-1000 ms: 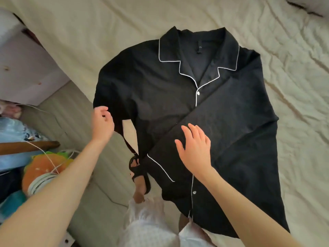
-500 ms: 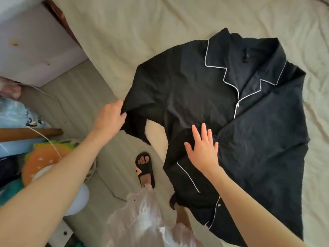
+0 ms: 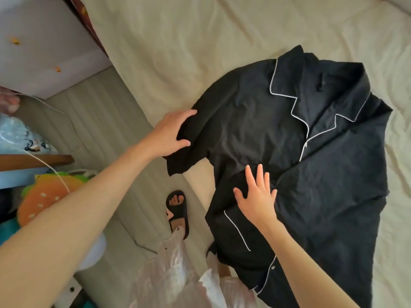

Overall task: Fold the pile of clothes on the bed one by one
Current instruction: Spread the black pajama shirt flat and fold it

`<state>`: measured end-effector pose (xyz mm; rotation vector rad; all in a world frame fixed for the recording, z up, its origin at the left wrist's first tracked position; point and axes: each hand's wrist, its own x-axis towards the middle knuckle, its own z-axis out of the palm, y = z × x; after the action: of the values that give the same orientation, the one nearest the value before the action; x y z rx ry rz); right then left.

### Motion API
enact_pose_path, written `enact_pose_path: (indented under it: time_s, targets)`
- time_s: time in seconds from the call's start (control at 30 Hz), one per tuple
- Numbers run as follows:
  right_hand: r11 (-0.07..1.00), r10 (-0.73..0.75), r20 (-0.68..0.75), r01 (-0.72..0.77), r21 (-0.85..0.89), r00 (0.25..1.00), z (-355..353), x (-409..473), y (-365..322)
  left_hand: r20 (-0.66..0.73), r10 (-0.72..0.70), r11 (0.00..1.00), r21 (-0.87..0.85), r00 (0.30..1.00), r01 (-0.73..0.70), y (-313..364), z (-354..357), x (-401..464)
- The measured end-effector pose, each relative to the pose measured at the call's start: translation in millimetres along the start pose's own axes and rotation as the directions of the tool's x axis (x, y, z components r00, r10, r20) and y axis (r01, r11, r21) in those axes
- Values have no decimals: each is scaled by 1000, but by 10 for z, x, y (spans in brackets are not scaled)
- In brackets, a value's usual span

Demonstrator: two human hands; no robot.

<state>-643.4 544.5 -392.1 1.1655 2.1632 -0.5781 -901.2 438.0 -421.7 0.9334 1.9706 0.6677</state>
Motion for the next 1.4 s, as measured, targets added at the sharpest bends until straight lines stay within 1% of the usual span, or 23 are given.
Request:
enact_pose_path:
  time_s: [0.03, 0.07, 0.17, 0.23, 0.3, 0.37, 0.43, 0.53, 0.63, 0.7, 0.83, 0.9, 0.93, 0.97, 1.0, 1.07, 1.13, 1.17, 1.2, 1.23, 1.27, 1.33, 1.4]
  targets:
    - [1000, 1, 3, -1, -5, 1000, 2, 0, 7, 39, -11, 998, -60, 999, 13, 22, 25, 69]
    - [1000, 0, 9, 0, -4, 1000, 1, 6, 14, 29, -51, 984, -171, 998, 55, 38, 35, 115]
    - [1000, -17, 26, 16, 24, 1000, -30, 30, 41, -97, -267, 811, -560, 959, 169, 61, -28, 216]
    - [999, -19, 37, 18, 27, 999, -42, 44, 47, -10, -315, 732, -639, 949, 236, 49, -98, 267]
    - [1000, -22, 38, 21, 18, 999, -30, 45, 56, 169, -237, 773, -564, 957, 291, 31, -154, 281]
    - [1000, -26, 33, 26, 9, 999, -17, 48, 64, 307, -173, 889, -361, 936, 282, -20, -200, 233]
    - [999, -31, 34, 31, -11, 999, 3, 49, 77, 362, -209, 952, -137, 909, 273, -149, -235, 125]
    - [999, -35, 29, 36, -25, 999, 34, 55, 93, 315, -326, 945, 126, 891, 301, -419, -275, -113]
    - [999, -40, 22, 41, -21, 999, 56, 69, 111, 275, -411, 890, 328, 869, 317, -682, -302, -361]
    - [999, -42, 23, 42, -16, 999, 60, 74, 118, 244, -427, 873, 363, 871, 326, -780, -324, -481]
    - [999, -41, 48, 40, 24, 998, 9, 76, 94, 59, -347, 874, 383, 936, 300, -548, -421, -681]
    - [991, -44, 75, 34, 130, 996, -91, 64, 93, -50, -276, 860, 433, 960, 269, -182, -450, -813]
    - [974, -45, 83, 25, 224, 996, -170, 43, 100, -84, -258, 876, 400, 962, 270, 58, -456, -886]
    - [936, -38, 80, 7, 352, 996, -263, 3, 118, -100, -265, 909, 306, 959, 283, 324, -441, -957]
    - [861, -14, 61, -20, 509, 998, -359, -55, 159, -105, -274, 941, 175, 956, 289, 610, -385, -1010]
    - [575, 93, 27, -76, 815, 995, -557, -227, 313, -106, -221, 975, -61, 969, 216, 1245, -161, -1025]
    - [288, 170, 89, -135, 948, 981, -695, -443, 573, 28, -96, 974, -202, 995, 99, 1856, 196, -937]
    - [202, 194, 121, -160, 966, 974, -715, -547, 748, 146, -42, 967, -241, 988, 77, 2127, 413, -883]
    - [143, 230, 139, -174, 974, 963, -705, -647, 940, 260, -3, 965, -252, 966, 71, 2334, 647, -828]
    - [98, 278, 149, -183, 978, 949, -675, -738, 1132, 323, 23, 970, -238, 946, 58, 2467, 882, -777]
    - [67, 330, 160, -192, 979, 930, -629, -822, 1320, 315, 38, 974, -224, 948, 36, 2532, 1096, -735]
    - [33, 399, 189, -220, 975, 897, -508, -953, 1645, 166, 32, 983, -184, 986, -1, 2480, 1404, -717]
    - [36, 405, 225, -261, 965, 886, -360, -1046, 1891, -19, -26, 996, -87, 999, 25, 2247, 1618, -799]
